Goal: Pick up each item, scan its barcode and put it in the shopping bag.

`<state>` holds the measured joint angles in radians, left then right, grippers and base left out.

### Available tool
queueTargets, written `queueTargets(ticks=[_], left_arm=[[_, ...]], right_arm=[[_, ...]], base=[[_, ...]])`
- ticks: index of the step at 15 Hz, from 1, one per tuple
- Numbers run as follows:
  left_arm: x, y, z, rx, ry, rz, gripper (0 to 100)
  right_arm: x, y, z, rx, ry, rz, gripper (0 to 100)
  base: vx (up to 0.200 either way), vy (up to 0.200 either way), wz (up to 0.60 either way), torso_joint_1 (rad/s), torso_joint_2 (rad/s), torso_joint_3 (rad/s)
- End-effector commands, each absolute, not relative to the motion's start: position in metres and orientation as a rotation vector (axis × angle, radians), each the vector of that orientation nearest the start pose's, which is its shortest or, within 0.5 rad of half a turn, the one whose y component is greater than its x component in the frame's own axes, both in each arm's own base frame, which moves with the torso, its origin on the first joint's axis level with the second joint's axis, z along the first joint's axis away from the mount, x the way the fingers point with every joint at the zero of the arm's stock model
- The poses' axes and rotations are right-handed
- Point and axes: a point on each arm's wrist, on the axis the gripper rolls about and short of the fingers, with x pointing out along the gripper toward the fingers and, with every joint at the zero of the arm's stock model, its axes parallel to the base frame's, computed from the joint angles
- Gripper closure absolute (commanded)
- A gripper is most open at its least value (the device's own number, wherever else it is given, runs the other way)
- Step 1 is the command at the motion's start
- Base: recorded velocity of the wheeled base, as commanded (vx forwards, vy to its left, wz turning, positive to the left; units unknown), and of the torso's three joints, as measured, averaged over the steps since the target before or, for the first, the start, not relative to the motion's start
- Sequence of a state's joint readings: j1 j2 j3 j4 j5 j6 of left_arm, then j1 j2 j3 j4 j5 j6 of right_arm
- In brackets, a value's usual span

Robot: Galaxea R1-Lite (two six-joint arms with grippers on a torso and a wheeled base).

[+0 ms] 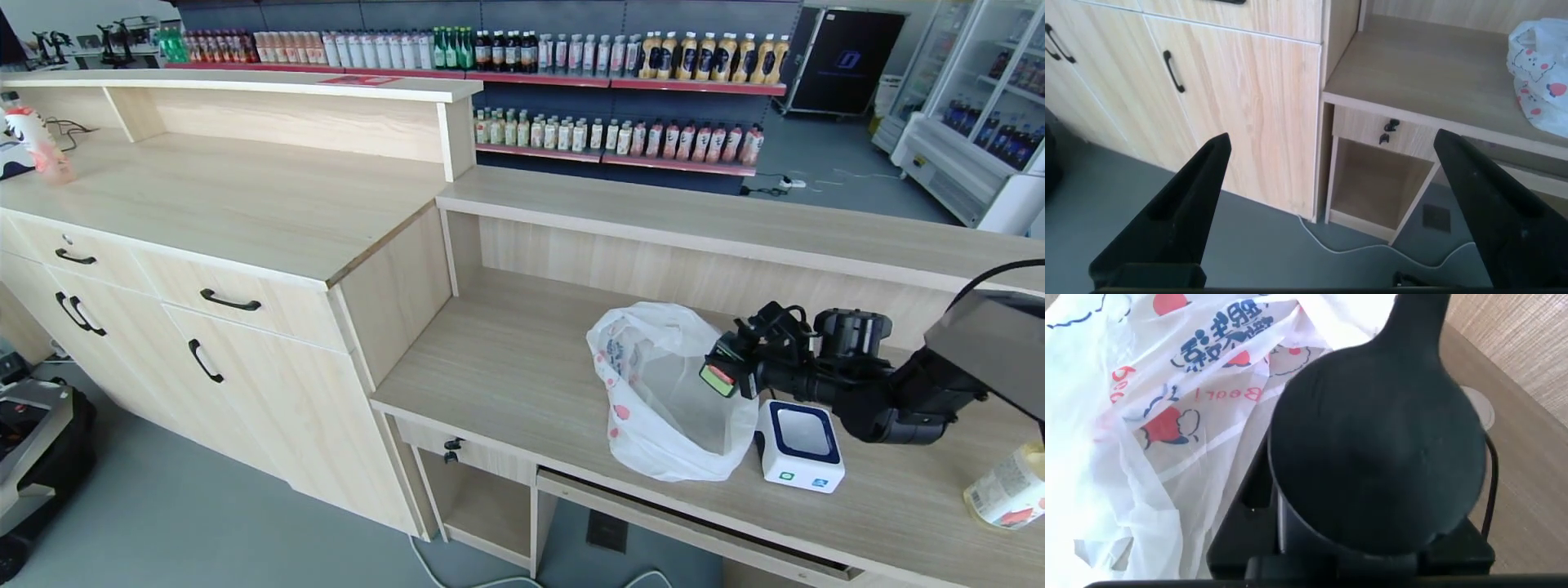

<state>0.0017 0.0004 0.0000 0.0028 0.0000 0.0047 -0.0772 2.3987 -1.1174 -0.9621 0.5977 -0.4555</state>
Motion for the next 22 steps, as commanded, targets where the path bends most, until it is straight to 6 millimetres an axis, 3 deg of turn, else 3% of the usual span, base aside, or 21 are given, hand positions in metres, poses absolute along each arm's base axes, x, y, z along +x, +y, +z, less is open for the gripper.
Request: queueTargets(ticks=[1, 5, 12, 13, 16, 18, 20, 22], left_arm=[[-0.023, 0.0, 0.075, 0.005, 0.002, 0.002, 0], [-0.023, 0.0, 0.075, 0.005, 0.002, 0.002, 0], [-0.023, 0.0, 0.075, 0.005, 0.003, 0.002, 0], [-0.023, 0.0, 0.075, 0.005, 0.003, 0.002, 0], [-0.023, 0.0, 0.075, 0.005, 0.002, 0.002, 0], [-0.023, 0.0, 0.075, 0.005, 0.003, 0.002, 0], [-0.023, 0.0, 0.075, 0.005, 0.003, 0.002, 0], [-0.023, 0.0, 0.075, 0.005, 0.002, 0.002, 0]], right_arm=[[0.445, -0.016, 0.004, -0.327, 0.207, 0.593, 100], [0.459, -0.009, -0.006, -0.33, 0.196, 0.606, 100], [0.461, -0.01, -0.015, -0.322, 0.214, 0.607, 100], [0.461, -0.01, -0.015, -0.322, 0.214, 0.607, 0], [0.46, -0.009, -0.015, -0.315, 0.235, 0.614, 0], [0.459, -0.006, 0.001, -0.319, 0.208, 0.611, 0], [0.456, -0.007, 0.042, -0.308, 0.148, 0.593, 0], [0.429, -0.01, 0.098, -0.319, 0.099, 0.57, 0]], base=[[0.0, 0.0, 0.0, 0.0, 0.0, 0.0], [0.0, 0.0, 0.0, 0.0, 0.0, 0.0], [0.0, 0.0, 0.0, 0.0, 0.0, 0.0], [0.0, 0.0, 0.0, 0.0, 0.0, 0.0], [0.0, 0.0, 0.0, 0.0, 0.0, 0.0], [0.0, 0.0, 0.0, 0.0, 0.0, 0.0], [0.0, 0.0, 0.0, 0.0, 0.0, 0.0], [0.0, 0.0, 0.0, 0.0, 0.0, 0.0]])
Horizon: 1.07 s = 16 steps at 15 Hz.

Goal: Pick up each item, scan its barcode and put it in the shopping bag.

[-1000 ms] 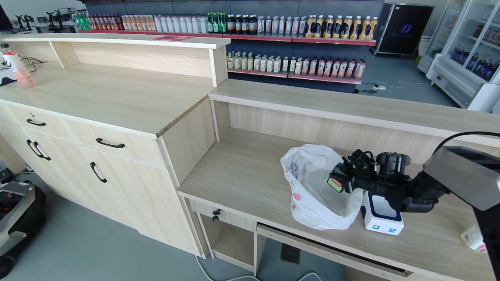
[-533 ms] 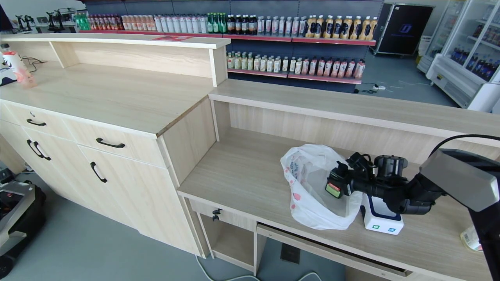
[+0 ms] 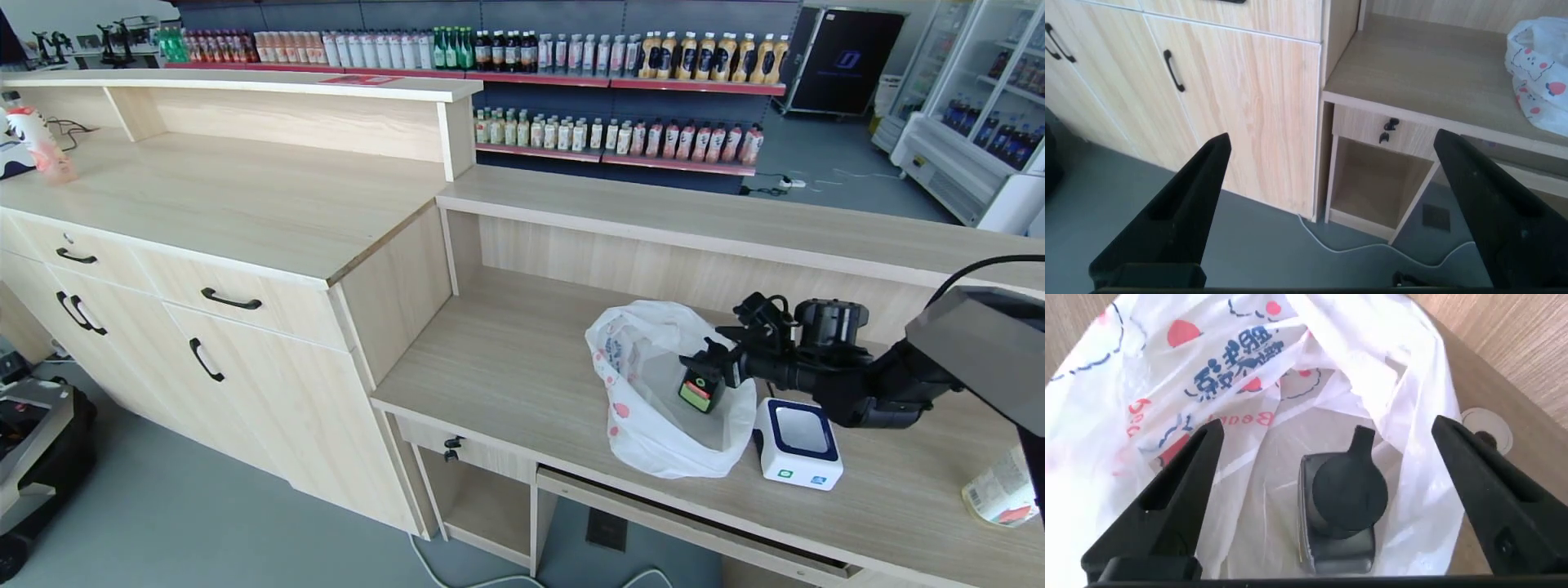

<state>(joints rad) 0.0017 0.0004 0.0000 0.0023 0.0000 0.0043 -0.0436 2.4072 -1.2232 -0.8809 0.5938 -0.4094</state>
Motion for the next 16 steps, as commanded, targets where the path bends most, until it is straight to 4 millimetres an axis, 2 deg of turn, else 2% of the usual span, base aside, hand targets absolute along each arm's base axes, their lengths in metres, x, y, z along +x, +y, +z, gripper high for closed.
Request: queueTargets(ticks=[1, 2, 3, 4, 6, 7, 8, 9, 10, 12, 14, 15, 16], left_arm=[[-0.023, 0.0, 0.075, 0.005, 0.002, 0.002, 0], [-0.023, 0.0, 0.075, 0.005, 0.003, 0.002, 0], [-0.023, 0.0, 0.075, 0.005, 0.002, 0.002, 0], [-0.023, 0.0, 0.075, 0.005, 0.003, 0.002, 0], [-0.023, 0.0, 0.075, 0.005, 0.003, 0.002, 0], [-0.023, 0.0, 0.075, 0.005, 0.003, 0.002, 0], [-0.023, 0.0, 0.075, 0.005, 0.003, 0.002, 0], [-0.023, 0.0, 0.075, 0.005, 0.002, 0.002, 0], [-0.023, 0.0, 0.075, 0.005, 0.003, 0.002, 0], [-0.023, 0.0, 0.075, 0.005, 0.003, 0.002, 0], [-0.023, 0.0, 0.075, 0.005, 0.003, 0.002, 0], [-0.023, 0.0, 0.075, 0.005, 0.003, 0.002, 0], [-0.023, 0.0, 0.075, 0.005, 0.003, 0.002, 0]], right_arm=[[0.403, -0.019, 0.122, -0.325, 0.084, 0.539, 0], [0.373, -0.031, 0.141, -0.328, 0.082, 0.498, 0], [0.358, -0.036, 0.147, -0.328, 0.083, 0.479, 0], [0.313, -0.053, 0.166, -0.331, 0.078, 0.405, 0], [0.276, -0.066, 0.178, -0.333, 0.081, 0.329, 0], [0.257, -0.07, 0.186, -0.376, 0.083, 0.257, 0], [0.241, -0.069, 0.187, -0.429, 0.121, 0.145, 0], [0.228, -0.064, 0.193, -0.425, 0.121, 0.107, 0], [0.218, -0.061, 0.196, -0.4, 0.146, 0.069, 0], [0.211, -0.062, 0.193, -0.329, 0.227, -0.169, 0], [0.218, -0.06, 0.172, -0.176, 0.372, -0.462, 0], [0.223, -0.062, 0.162, -0.133, 0.411, -0.54, 0], [0.234, -0.066, 0.143, -0.065, 0.477, -0.552, 0]], base=[[0.0, 0.0, 0.0, 0.0, 0.0, 0.0], [0.0, 0.0, 0.0, 0.0, 0.0, 0.0], [0.0, 0.0, 0.0, 0.0, 0.0, 0.0], [0.0, 0.0, 0.0, 0.0, 0.0, 0.0], [0.0, 0.0, 0.0, 0.0, 0.0, 0.0], [0.0, 0.0, -0.6, 0.007, 0.0, 0.002], [0.0, 0.0, -0.6, 0.002, 0.01, 0.002], [0.0, 0.0, -0.6, -0.007, -0.01, 0.002], [0.0, 0.0, -0.6, -0.002, 0.0, 0.007], [0.0, 0.0, -0.6, 0.007, 0.0, -0.005], [0.0, 0.0, -0.6, 0.0, 0.0, 0.009], [0.0, 0.0, -0.6, 0.002, 0.0, 0.002], [0.0, 0.0, 0.0, 0.0, 0.0, 0.0]])
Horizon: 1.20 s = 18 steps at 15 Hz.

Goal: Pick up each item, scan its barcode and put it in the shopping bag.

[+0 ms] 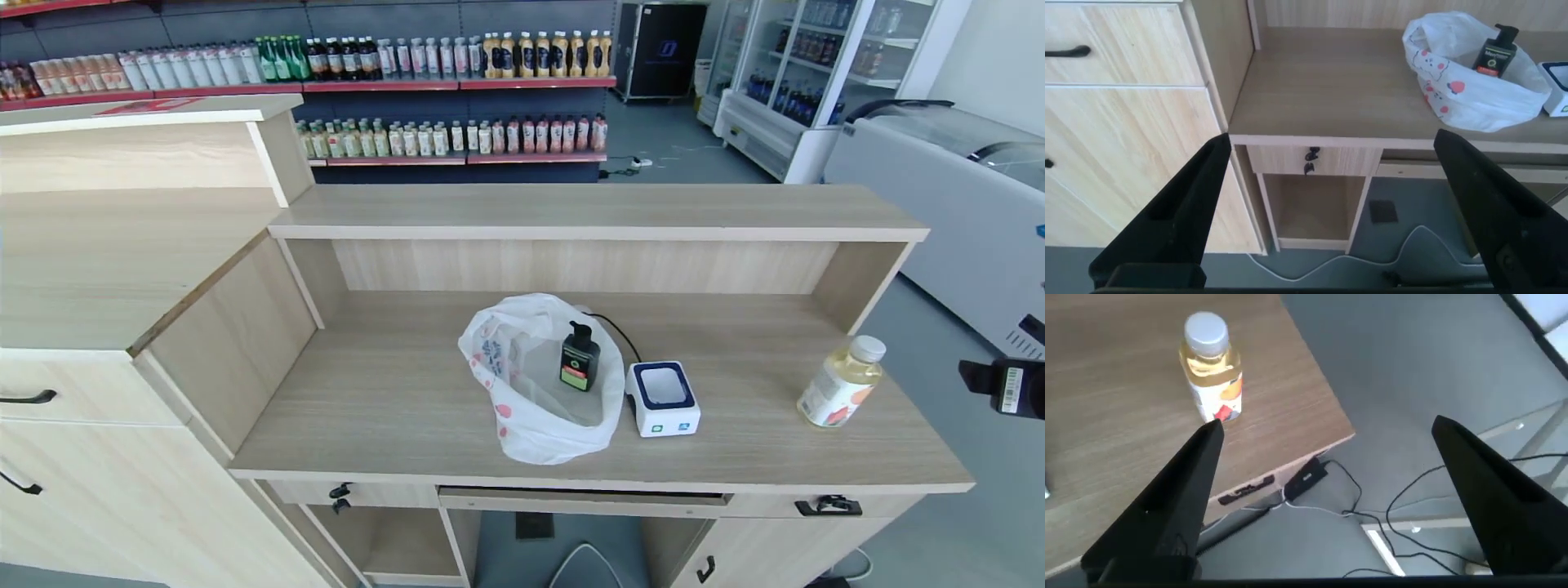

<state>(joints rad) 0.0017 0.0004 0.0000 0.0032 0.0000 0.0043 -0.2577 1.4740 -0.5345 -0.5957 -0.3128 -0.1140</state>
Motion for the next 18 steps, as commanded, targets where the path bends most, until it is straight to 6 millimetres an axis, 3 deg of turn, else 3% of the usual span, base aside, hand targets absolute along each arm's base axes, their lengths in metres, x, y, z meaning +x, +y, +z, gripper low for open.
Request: queueTargets(ticks=[1, 3, 7, 14, 18], left_arm=[[-0.023, 0.0, 0.075, 0.005, 0.003, 0.002, 0], [-0.023, 0.0, 0.075, 0.005, 0.002, 0.002, 0], [-0.023, 0.0, 0.075, 0.005, 0.003, 0.002, 0], [-0.023, 0.0, 0.075, 0.005, 0.002, 0.002, 0], [-0.023, 0.0, 0.075, 0.005, 0.003, 0.002, 0]], right_arm=[[0.245, -0.068, 0.125, -0.056, 0.535, -0.546, 0], [0.272, -0.074, 0.106, -0.033, 0.481, -0.52, 0], [0.298, -0.081, 0.072, -0.025, 0.493, -0.436, 0], [0.335, -0.094, 0.042, -0.054, 0.466, -0.377, 0], [0.362, -0.093, 0.036, -0.097, 0.407, -0.289, 0]], base=[[0.0, 0.0, 0.0, 0.0, 0.0, 0.0], [0.0, 0.0, 0.0, 0.0, 0.0, 0.0], [0.0, 0.0, 0.0, 0.0, 0.0, 0.0], [0.0, 0.0, 0.0, 0.0, 0.0, 0.0], [0.0, 0.0, 0.0, 0.0, 0.0, 0.0]])
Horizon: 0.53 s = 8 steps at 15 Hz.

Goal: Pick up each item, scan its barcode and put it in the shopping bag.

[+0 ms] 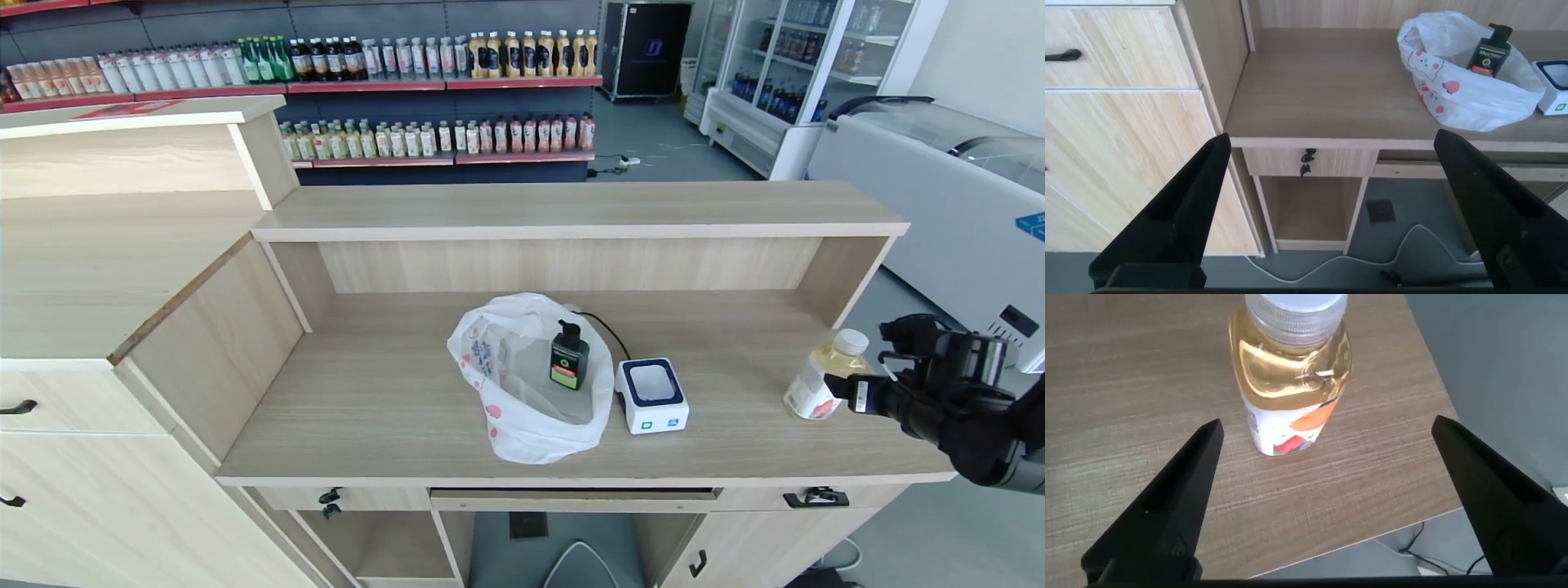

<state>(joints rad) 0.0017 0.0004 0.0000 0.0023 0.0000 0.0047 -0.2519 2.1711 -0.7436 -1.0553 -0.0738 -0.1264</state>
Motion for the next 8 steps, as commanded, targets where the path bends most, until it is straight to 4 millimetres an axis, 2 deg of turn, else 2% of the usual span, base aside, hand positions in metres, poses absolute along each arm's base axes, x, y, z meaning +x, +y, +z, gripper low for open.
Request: queueTargets(ticks=[1, 8], left_arm=[[-0.023, 0.0, 0.075, 0.005, 0.002, 0.002, 0], [-0.023, 0.0, 0.075, 0.005, 0.003, 0.002, 0]], right_arm=[[0.366, -0.093, 0.033, -0.106, 0.408, -0.284, 0], [0.374, -0.093, 0.014, -0.121, 0.395, -0.175, 0]], base=[[0.0, 0.0, 0.0, 0.0, 0.0, 0.0], [0.0, 0.0, 0.0, 0.0, 0.0, 0.0]])
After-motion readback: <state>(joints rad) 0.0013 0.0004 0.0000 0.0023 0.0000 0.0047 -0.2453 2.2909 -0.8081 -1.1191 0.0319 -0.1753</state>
